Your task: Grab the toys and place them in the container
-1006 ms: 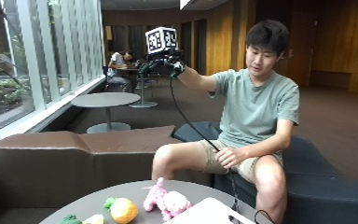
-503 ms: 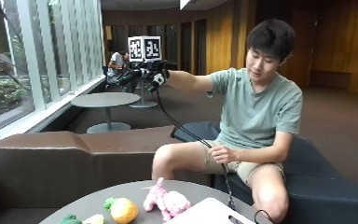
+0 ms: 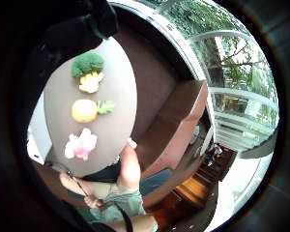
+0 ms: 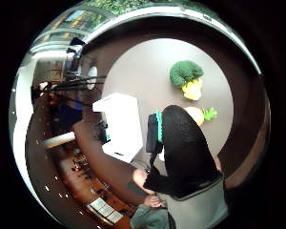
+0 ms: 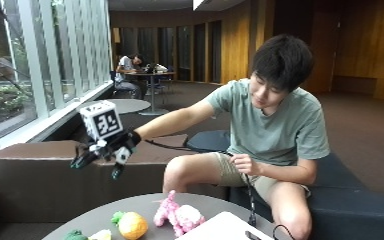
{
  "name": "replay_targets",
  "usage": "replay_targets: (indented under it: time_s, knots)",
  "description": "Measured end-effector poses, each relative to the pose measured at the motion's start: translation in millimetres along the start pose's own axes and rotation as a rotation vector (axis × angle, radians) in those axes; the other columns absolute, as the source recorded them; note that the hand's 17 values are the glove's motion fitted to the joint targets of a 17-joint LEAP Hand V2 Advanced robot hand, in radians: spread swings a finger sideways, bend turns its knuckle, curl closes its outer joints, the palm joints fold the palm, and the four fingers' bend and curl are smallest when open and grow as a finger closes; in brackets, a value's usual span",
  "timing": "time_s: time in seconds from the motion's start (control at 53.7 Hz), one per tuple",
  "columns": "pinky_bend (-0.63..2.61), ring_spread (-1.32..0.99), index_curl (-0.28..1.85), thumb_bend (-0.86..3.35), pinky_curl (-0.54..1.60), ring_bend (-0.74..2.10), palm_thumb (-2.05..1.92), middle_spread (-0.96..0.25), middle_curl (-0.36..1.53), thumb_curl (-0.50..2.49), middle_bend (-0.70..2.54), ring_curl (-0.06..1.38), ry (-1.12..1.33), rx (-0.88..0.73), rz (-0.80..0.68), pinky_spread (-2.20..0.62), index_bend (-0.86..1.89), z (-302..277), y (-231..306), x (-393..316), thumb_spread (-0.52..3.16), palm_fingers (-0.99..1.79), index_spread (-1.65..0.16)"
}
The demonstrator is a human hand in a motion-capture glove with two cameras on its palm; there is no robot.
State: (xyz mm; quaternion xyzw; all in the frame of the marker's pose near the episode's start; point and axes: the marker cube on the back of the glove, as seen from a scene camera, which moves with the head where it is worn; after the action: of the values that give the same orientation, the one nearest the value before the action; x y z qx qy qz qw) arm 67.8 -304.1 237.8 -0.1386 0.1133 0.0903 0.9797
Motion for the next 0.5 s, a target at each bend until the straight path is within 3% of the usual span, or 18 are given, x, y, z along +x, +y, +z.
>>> replay_targets:
  time_s: [0.13,0.224,0.391,0.503]
  knots:
    - [1.04,-0.04,0.12,0.01,0.37,0.58,0.02,-0.12,0.3,0.27,0.16,0.25,-0.13,-0.108,0.063,-0.01,0.08,87.4,-67.1,17.1,1.43,-0.2,-0.25]
    - [1.04,-0.03,0.13,0.01,0.37,0.52,0.05,-0.12,0.29,0.29,0.13,0.24,-0.38,-0.144,0.066,0.0,0.09,142.0,-97.6,13.2,1.4,-0.25,-0.26]
    - [1.1,0.0,0.13,-0.01,0.38,0.42,0.1,-0.09,0.25,0.32,0.08,0.23,-0.189,-0.263,0.096,0.02,0.07,211.1,-117.6,15.1,1.33,-0.3,-0.27]
    - [1.19,0.03,0.12,-0.01,0.4,0.42,0.13,-0.05,0.21,0.33,0.06,0.23,-0.13,-0.193,0.122,0.03,0.04,229.8,-129.3,4.9,1.27,-0.31,-0.27]
